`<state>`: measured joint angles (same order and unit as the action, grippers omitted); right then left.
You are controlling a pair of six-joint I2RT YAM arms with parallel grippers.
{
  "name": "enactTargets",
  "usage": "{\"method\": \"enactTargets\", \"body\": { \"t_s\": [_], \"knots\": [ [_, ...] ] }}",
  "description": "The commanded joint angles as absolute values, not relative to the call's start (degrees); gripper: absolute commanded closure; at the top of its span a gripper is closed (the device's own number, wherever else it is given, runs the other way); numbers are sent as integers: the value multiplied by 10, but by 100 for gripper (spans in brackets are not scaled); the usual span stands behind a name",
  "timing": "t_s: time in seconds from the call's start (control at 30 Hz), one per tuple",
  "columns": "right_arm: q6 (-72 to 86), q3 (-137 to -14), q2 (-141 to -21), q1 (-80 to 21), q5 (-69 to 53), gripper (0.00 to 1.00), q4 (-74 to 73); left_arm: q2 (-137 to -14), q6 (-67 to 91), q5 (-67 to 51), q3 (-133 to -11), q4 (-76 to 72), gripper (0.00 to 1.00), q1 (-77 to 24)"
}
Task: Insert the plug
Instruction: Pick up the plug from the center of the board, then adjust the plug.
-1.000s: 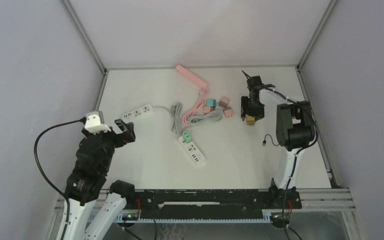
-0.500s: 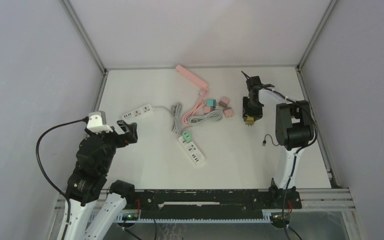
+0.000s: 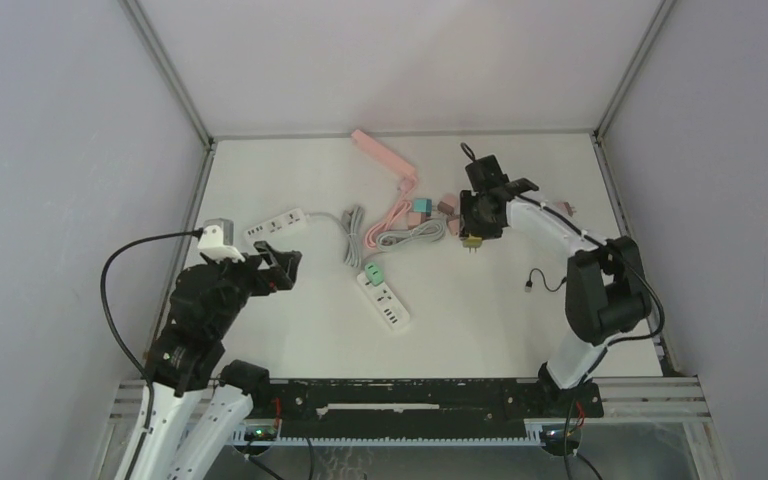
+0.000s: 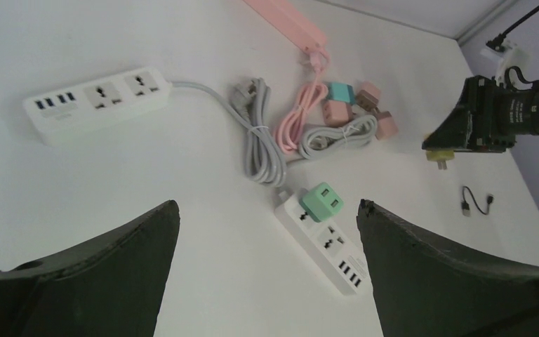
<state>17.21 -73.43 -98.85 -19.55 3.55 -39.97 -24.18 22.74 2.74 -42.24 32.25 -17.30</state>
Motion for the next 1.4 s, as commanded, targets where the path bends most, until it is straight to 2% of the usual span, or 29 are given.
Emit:
{"method": "enactTargets", "body": {
  "t_s": [0.0, 0.2, 0.6, 0.83, 1.0, 1.37],
  "knots": [
    [229, -717, -923, -241, 51, 55, -362, -226, 287, -30, -384, 255, 0, -176],
    [276, -708, -855, -314, 75, 55, -345, -221, 347, -48, -327, 177, 0, -208],
    [410, -605, -705, -413, 88, 56, -242, -337, 414, 109, -275, 7, 0, -445],
    [468, -574, -670, -452, 72, 56, -198, -390, 396, 132, -249, -132, 0, -498],
    [517, -538, -645, -476, 58, 56, -128, -431, 348, 141, -254, -178, 0, -529],
    [561, -533, -644, -511, 41, 56, -93, -490, 322, 158, -249, -278, 0, -557]
  ]
}}
